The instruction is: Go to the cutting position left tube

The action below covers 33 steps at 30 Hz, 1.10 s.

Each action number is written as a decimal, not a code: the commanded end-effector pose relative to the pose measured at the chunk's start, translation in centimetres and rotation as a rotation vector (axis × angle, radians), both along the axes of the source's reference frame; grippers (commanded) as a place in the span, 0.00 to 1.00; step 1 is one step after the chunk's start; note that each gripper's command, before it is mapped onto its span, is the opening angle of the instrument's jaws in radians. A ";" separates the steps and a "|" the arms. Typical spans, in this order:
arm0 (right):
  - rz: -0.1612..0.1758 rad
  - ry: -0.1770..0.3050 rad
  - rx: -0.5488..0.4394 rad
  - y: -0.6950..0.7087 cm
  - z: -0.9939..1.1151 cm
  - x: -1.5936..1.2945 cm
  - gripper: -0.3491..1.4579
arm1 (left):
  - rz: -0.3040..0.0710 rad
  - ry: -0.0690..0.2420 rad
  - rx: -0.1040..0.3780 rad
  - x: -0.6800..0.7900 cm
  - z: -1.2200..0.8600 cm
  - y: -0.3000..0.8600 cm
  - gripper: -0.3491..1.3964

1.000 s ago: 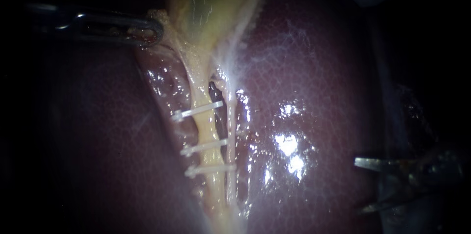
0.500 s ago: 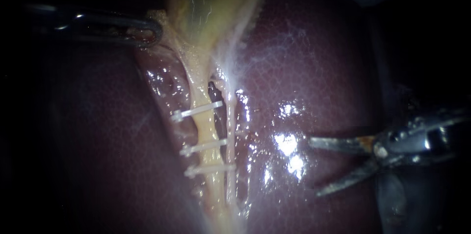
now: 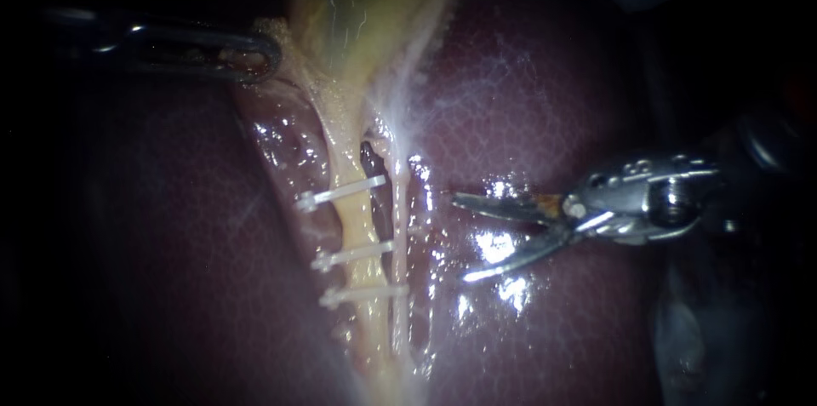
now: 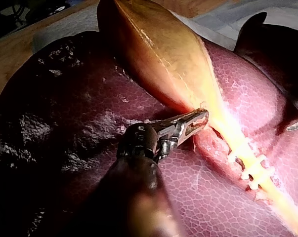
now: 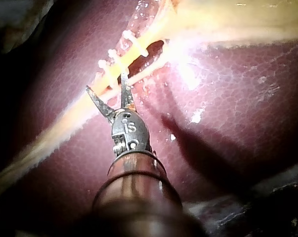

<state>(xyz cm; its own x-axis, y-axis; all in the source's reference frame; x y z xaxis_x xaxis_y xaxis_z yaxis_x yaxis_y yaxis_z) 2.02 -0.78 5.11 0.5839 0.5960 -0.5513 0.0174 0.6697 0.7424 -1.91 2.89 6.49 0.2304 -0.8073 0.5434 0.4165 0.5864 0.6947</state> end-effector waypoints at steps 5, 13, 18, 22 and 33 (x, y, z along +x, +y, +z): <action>-0.005 0.033 0.065 -0.02 0.18 0.12 0.97 | 0.000 0.000 0.000 0.00 0.01 0.00 0.00; -0.018 0.044 0.139 -0.12 0.53 0.25 0.97 | 0.000 0.000 -0.001 0.00 0.01 -0.01 0.00; -0.027 0.045 0.176 -0.17 0.81 0.30 0.97 | 0.000 0.001 -0.001 0.00 0.01 -0.02 0.00; -0.034 0.043 0.211 -0.21 1.03 0.34 0.98 | 0.000 0.001 -0.001 0.00 0.01 -0.02 0.00; -0.037 0.051 0.323 -0.19 1.45 0.38 0.97 | 0.000 0.001 -0.002 0.00 0.01 -0.02 0.00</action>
<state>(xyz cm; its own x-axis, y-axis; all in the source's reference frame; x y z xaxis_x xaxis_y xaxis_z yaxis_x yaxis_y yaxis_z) 2.40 -0.97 6.57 0.5845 0.7262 -0.3619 0.0817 0.3911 0.9167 -1.91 2.87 6.51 0.2307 -0.8064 0.5445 0.4170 0.5875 0.6935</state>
